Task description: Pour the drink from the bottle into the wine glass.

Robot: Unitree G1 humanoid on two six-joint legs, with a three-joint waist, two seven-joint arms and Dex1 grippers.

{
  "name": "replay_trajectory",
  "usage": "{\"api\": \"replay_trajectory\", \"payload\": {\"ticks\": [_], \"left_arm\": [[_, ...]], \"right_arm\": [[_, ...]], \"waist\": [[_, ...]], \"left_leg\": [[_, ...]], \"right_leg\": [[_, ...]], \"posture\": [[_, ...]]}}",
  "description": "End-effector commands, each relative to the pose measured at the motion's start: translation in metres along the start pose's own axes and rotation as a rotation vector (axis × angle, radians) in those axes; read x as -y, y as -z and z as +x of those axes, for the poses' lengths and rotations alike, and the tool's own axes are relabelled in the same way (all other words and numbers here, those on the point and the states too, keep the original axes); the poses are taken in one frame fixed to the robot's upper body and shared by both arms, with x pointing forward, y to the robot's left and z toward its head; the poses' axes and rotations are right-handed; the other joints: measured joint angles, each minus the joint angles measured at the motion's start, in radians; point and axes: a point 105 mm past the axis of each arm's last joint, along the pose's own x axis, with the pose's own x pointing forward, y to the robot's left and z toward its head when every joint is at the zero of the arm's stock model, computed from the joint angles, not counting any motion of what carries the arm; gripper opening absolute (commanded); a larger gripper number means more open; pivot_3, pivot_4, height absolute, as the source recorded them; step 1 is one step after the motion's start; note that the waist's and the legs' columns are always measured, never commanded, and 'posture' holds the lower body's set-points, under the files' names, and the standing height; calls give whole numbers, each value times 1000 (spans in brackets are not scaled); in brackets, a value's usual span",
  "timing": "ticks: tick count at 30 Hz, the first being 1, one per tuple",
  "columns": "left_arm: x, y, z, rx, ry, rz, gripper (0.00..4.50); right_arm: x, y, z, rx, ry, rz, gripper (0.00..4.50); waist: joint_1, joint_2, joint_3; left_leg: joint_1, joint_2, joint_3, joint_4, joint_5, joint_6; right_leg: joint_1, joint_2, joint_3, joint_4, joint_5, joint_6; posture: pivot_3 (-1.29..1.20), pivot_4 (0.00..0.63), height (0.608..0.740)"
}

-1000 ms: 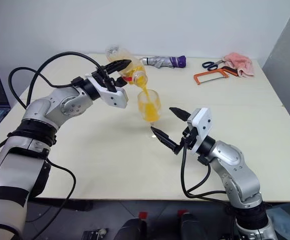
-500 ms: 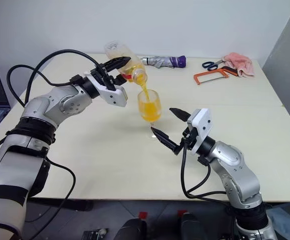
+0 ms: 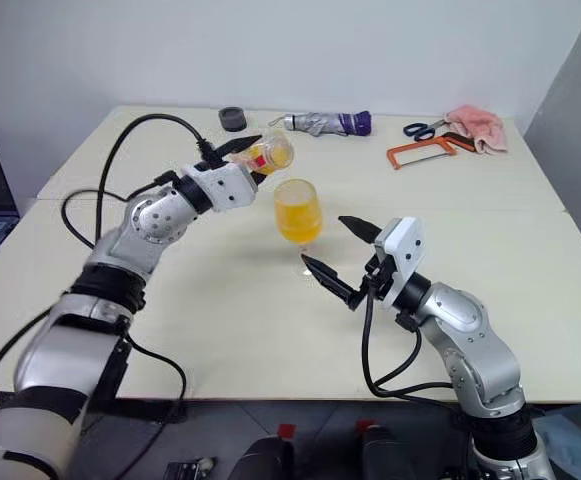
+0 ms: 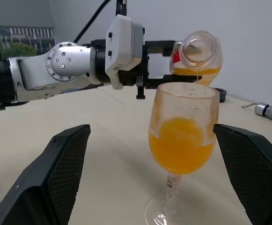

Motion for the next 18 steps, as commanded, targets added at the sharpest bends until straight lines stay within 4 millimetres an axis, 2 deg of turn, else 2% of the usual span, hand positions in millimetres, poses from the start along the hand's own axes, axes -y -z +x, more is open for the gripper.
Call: {"api": "replay_trajectory", "payload": {"ticks": [1,4,9,12,18], "left_arm": [[-32,5,-15,-21,-132,-250,1671],[-36,28,-35,-108,-212,-498,1671],[-26,61,-67,-231,-285,-781,1670],[-10,79,-89,-304,-280,-845,1670],[7,91,-105,-340,-278,-867,1663]], "right_arm": [[-20,-22,4,40,-132,-59,4500],[-34,-23,5,-8,-241,-53,4500],[-40,-23,8,-40,-319,20,4500],[-40,-19,12,-65,-346,-6,4500],[-38,-14,18,-73,-336,-38,4500]], "waist": [[-5,0,0],[-19,0,0],[-20,0,0],[-19,0,0],[-15,-2,-1]], "left_leg": [[0,1,-1,0,0,0],[0,1,-2,0,0,0],[0,2,-4,1,0,1],[0,2,-3,2,0,0],[1,2,-4,2,0,0]], "right_leg": [[0,0,0,0,0,0],[0,0,0,1,0,0],[0,0,-1,1,0,0],[0,-1,0,1,0,0],[1,-1,-1,1,0,0]], "posture": [[0,150,740],[0,150,740],[0,150,740],[0,150,740],[0,150,740]]}}
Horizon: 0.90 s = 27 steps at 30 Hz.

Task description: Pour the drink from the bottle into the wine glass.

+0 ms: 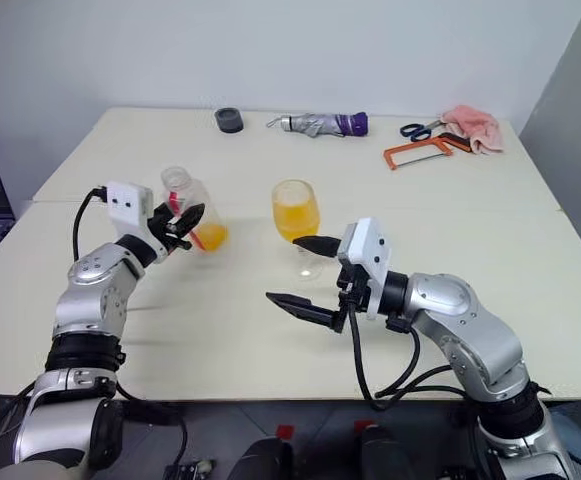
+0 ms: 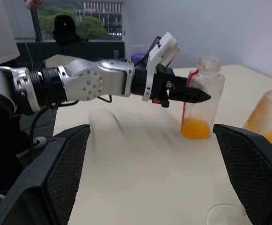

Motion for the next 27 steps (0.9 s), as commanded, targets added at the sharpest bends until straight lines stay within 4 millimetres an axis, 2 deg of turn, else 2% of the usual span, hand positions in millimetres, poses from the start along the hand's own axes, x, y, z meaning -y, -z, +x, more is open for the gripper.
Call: {"api": "replay_trajectory", "payload": {"ticks": [1,4,5,12,16,20,27], "left_arm": [[-6,3,-7,9,-21,-2,1663],[-10,11,-10,3,-46,-63,1663],[-12,12,-10,3,-52,-70,2384],[-9,10,-9,6,-31,-66,4462],[-9,21,-12,-64,-63,61,4462],[-5,26,-25,-64,-100,46,4462],[11,25,-60,-14,-93,22,4462]], "right_arm": [[3,-10,2,34,8,-53,4500],[5,-9,2,39,21,-54,4500],[6,-9,2,40,23,-54,4500],[6,-8,1,38,26,-46,4500],[4,-5,-3,28,32,-35,4500],[7,6,-14,28,98,-24,4500],[30,37,-46,91,455,8,4500]], "waist": [[1,0,0],[2,0,0],[2,0,0],[2,0,0],[3,0,0],[3,0,0],[8,-1,-1]], "left_leg": [[0,0,0,0,0,0],[1,0,1,0,0,0],[1,0,1,-1,0,0],[1,0,0,0,-2,3],[1,0,0,-1,-2,3],[1,1,0,-1,-2,3],[1,2,1,-2,-2,3]], "right_leg": [[0,0,0,0,0,0],[0,0,0,0,0,0],[0,0,0,0,0,0],[0,0,0,0,0,0],[0,0,0,0,0,0],[0,0,1,0,0,0],[0,-1,1,0,0,0]], "posture": [[0,150,740],[0,150,740],[0,150,740],[0,150,740],[0,150,740],[0,150,740],[0,150,740]]}}
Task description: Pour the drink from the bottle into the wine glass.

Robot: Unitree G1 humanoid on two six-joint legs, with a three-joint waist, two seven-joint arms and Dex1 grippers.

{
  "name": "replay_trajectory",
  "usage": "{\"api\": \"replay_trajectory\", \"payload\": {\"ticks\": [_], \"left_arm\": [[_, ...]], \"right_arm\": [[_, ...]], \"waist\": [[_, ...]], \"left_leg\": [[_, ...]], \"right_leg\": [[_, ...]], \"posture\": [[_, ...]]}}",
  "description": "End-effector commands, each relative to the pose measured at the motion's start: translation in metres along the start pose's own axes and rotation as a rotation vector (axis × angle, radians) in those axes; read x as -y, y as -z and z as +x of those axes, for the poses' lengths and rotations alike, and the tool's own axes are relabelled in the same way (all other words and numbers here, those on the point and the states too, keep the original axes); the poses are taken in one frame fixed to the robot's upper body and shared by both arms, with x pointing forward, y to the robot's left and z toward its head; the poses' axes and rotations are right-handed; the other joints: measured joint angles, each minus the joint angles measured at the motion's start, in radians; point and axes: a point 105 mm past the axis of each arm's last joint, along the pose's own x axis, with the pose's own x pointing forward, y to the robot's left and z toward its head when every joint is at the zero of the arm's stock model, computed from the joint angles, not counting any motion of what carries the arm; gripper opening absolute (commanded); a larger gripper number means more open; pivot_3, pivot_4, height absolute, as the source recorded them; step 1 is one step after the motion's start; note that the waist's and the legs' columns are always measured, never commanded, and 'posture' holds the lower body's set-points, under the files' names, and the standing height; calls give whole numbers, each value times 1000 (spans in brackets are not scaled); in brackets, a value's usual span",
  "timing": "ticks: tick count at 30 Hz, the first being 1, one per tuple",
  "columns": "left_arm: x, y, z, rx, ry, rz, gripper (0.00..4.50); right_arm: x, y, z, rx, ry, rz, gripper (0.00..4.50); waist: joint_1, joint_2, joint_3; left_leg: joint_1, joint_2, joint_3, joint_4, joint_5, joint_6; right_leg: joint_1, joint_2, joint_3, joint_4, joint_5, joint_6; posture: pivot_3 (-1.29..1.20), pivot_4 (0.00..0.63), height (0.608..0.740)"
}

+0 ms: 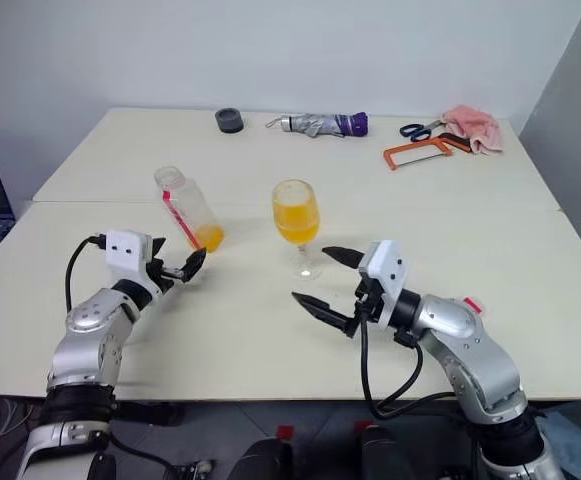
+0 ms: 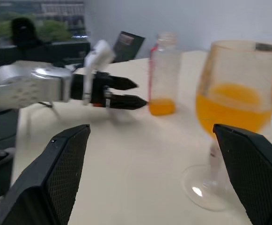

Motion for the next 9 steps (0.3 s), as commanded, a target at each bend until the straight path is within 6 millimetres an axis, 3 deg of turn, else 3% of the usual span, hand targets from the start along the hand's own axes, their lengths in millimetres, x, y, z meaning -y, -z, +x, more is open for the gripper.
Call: {"api": "replay_trajectory", "payload": {"ticks": [1,5,9], "left_arm": [[7,-22,-15,96,13,12,4462],[18,-22,-27,109,13,-2,4462],[22,-22,-35,118,-4,-21,4462]], "right_arm": [[24,7,-17,58,232,-29,4500],[45,31,-37,52,467,-25,4500],[54,51,-50,37,596,-2,4500]], "waist": [[2,0,0],[9,0,0],[12,0,0]], "left_leg": [[0,0,0,0,0,0],[1,0,2,-1,0,0],[2,0,2,-1,0,0]], "right_leg": [[0,0,0,0,0,0],[1,0,1,0,0,0],[1,0,2,0,0,0]], "posture": [[0,150,740],[0,150,740],[0,150,740]]}}
